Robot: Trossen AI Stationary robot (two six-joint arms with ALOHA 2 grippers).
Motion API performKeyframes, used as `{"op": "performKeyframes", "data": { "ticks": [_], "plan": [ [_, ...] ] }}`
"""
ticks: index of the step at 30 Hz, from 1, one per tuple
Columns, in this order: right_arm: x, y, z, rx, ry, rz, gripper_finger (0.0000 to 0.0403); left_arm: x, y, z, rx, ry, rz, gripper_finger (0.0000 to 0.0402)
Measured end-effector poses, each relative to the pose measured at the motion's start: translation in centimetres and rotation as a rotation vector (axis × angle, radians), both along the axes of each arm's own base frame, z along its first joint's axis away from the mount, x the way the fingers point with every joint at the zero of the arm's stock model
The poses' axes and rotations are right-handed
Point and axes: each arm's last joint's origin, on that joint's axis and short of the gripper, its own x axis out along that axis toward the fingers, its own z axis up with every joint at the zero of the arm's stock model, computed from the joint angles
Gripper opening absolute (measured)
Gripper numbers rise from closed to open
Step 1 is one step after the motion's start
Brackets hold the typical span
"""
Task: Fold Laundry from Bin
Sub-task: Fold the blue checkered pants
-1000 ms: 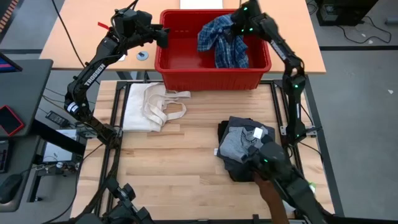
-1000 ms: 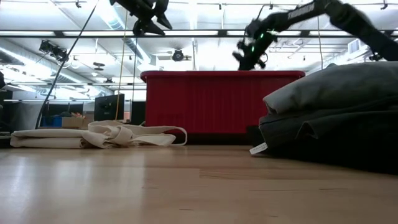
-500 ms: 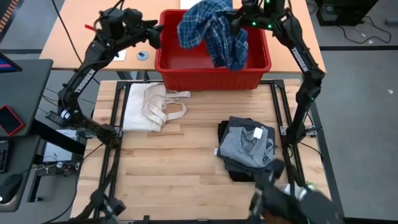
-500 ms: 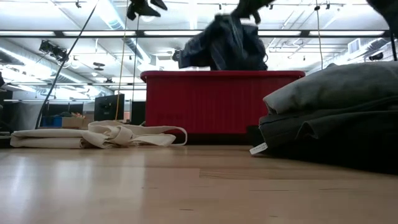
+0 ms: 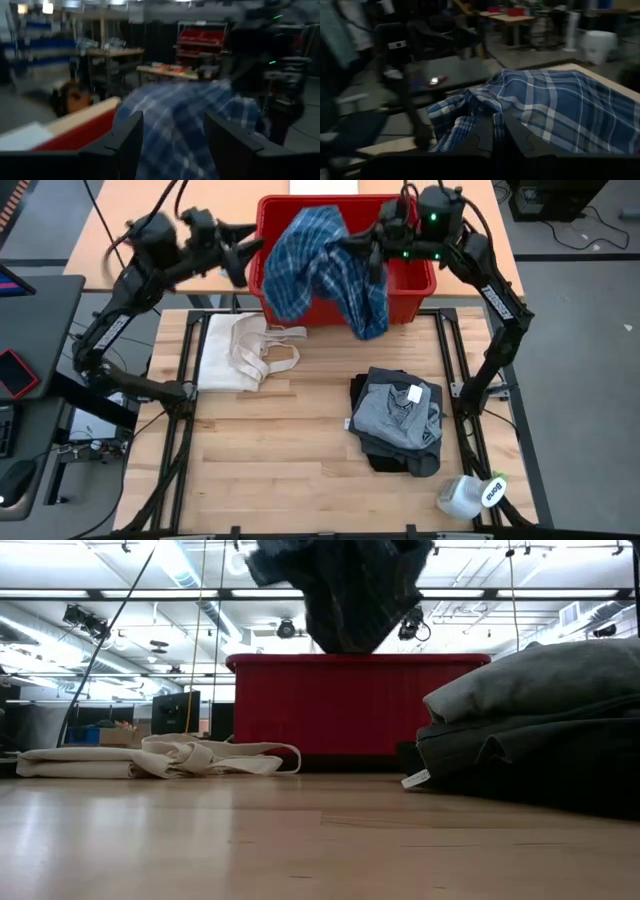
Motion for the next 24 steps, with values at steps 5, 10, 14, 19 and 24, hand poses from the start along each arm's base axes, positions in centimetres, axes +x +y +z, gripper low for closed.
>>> {"op": "performKeyframes", "data": {
  "ticks": [5,10,14,19,24],
  "plan": [
    [1.9,3.2,-0.1,0.039,-0.008,0.113,0.0024,0.8,-4.8,0.5,0.107,0.045,0.054,0.0207],
    [3.3,6.9,-0.3,0.094,0.002,0.234,0.0025,1.9,-8.9,0.4,0.116,0.075,0.062,0.0206],
    [3.9,10.1,-0.4,0.171,0.023,0.328,0.0024,2.9,-11.8,0.1,0.046,0.051,0.049,0.0206],
    [4.1,13.5,-1.1,0.201,0.1,0.397,0.0027,3.4,-15.9,-0.3,-0.068,0.002,-0.074,0.0205],
    [5.8,15.8,-3.2,0.199,0.192,0.322,0.0028,3.5,-19.9,-1.0,-0.109,0.023,-0.105,0.0205]
  ]
}}
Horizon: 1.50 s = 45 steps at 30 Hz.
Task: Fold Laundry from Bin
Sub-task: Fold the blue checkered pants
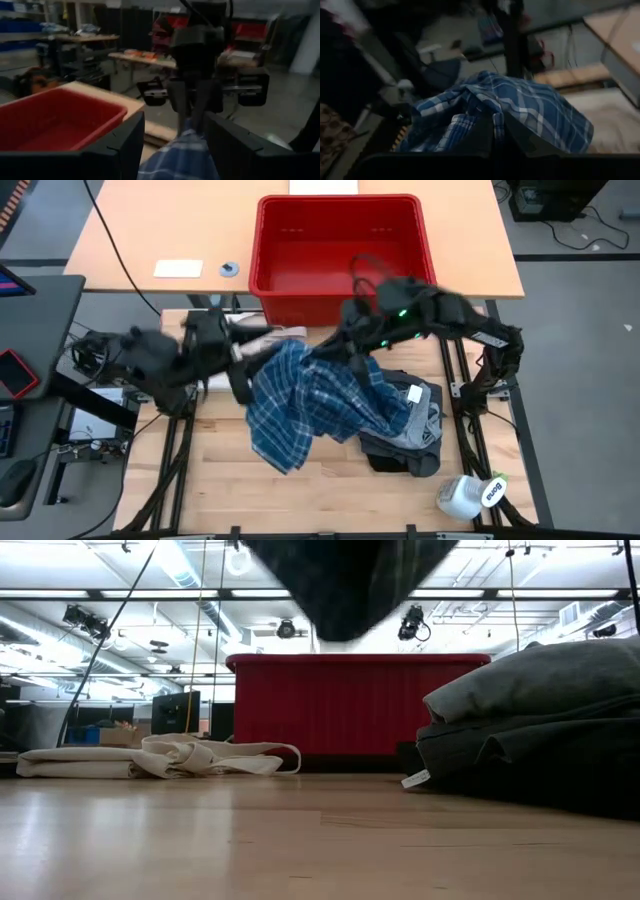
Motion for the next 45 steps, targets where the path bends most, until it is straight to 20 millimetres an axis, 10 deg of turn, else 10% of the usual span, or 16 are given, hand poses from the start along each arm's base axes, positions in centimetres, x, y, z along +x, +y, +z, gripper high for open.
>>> {"op": "performKeyframes", "data": {
  "ticks": [11,21,29,45],
  "plan": [
    [6.9,1.1,-10.2,0.088,0.271,-0.104,0.0036,-1.7,-3.1,-4.2,-0.005,0.259,0.089,0.0205],
    [11.2,1.3,-18.3,0.33,0.527,-0.103,0.016,-2.3,-3.0,-6.4,-0.005,0.502,-0.038,0.0205],
    [8.8,-1.2,-17.2,0.349,0.618,-0.309,0.019,-1.7,-3.9,-9.2,-0.047,0.68,-0.169,0.0205],
    [6.0,0.0,-12.4,0.24,0.43,-0.419,0.0189,-0.5,-7.3,-27.9,-0.039,0.998,-0.381,0.0205]
  ]
}}
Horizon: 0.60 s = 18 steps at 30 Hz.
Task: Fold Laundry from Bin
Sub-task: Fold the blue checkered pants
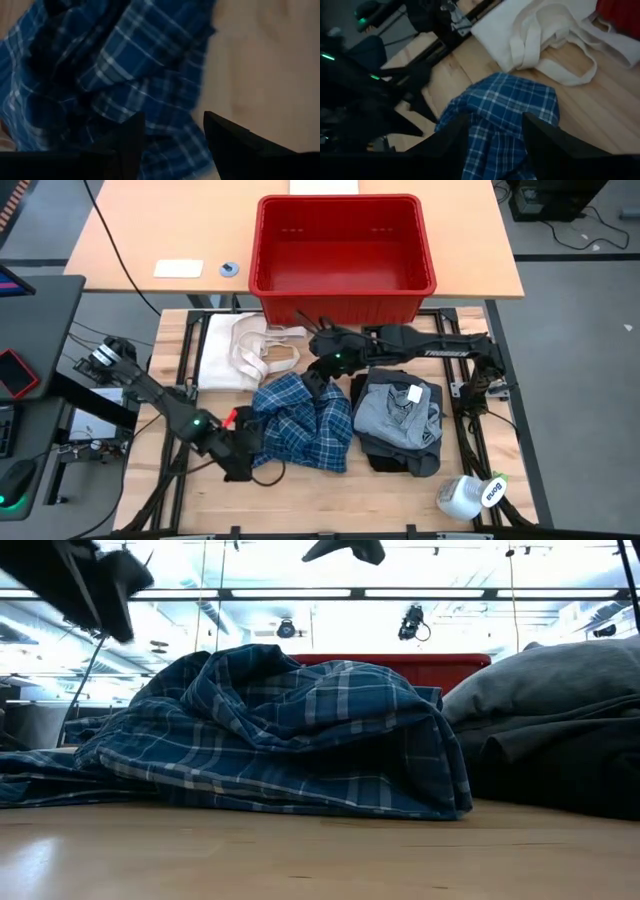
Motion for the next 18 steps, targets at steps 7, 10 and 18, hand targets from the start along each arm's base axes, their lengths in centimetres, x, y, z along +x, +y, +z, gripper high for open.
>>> {"op": "performKeyframes", "data": {
  "ticks": [7,10,18],
  "plan": [
    [0.1,-0.4,0.1,0.008,-0.019,-0.009,0.0189,1.0,2.6,-3.7,0.001,-0.041,0.113,0.0205],
    [0.1,-0.2,0.1,0.011,-0.019,-0.006,0.0189,1.3,3.6,-4.7,0.002,-0.051,0.143,0.0205],
    [0.1,0.6,0.1,0.011,-0.019,0.012,0.0189,1.8,4.7,-6.3,-0.018,-0.1,0.081,0.025]
  ]
}}
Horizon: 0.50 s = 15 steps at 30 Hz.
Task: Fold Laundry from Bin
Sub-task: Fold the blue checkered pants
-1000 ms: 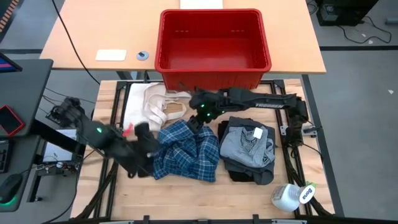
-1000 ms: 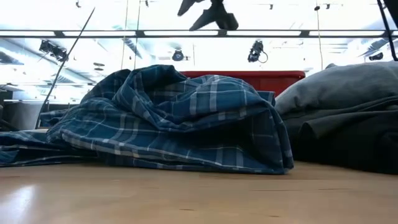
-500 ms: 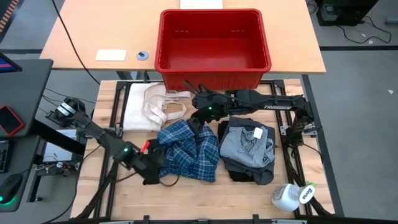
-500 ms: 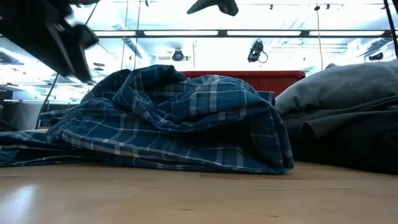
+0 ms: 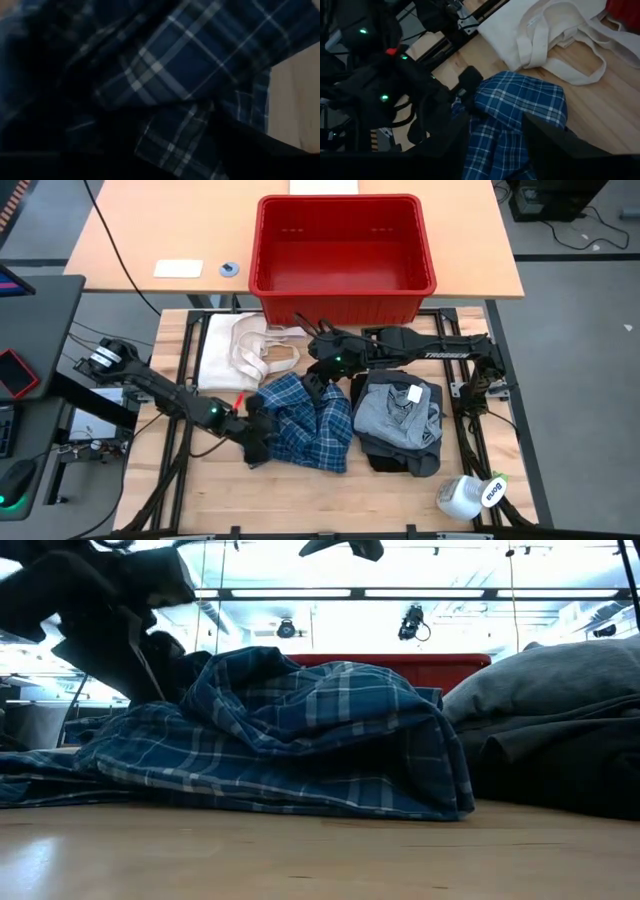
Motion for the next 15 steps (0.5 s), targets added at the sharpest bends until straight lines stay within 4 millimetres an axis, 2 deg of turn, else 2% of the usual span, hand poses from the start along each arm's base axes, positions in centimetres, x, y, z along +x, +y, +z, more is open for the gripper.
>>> {"op": "performKeyframes", "data": {
  "ticks": [5,9,12,15],
  "plan": [
    [0.0,0.0,0.0,-0.002,0.0,-0.002,0.0189,0.9,0.8,-2.1,-0.064,0.081,-0.01,0.0285],
    [0.0,0.0,0.0,-0.001,-0.001,-0.002,0.0189,1.6,0.9,-4.1,-0.083,0.165,-0.016,0.0278],
    [0.0,0.0,0.0,0.001,-0.001,0.0,0.0189,1.9,0.7,-4.7,-0.095,0.183,-0.017,0.0234],
    [0.0,0.0,0.0,0.009,0.0,0.012,0.0189,1.9,0.6,-4.5,-0.124,0.188,-0.002,0.015]
  ]
}}
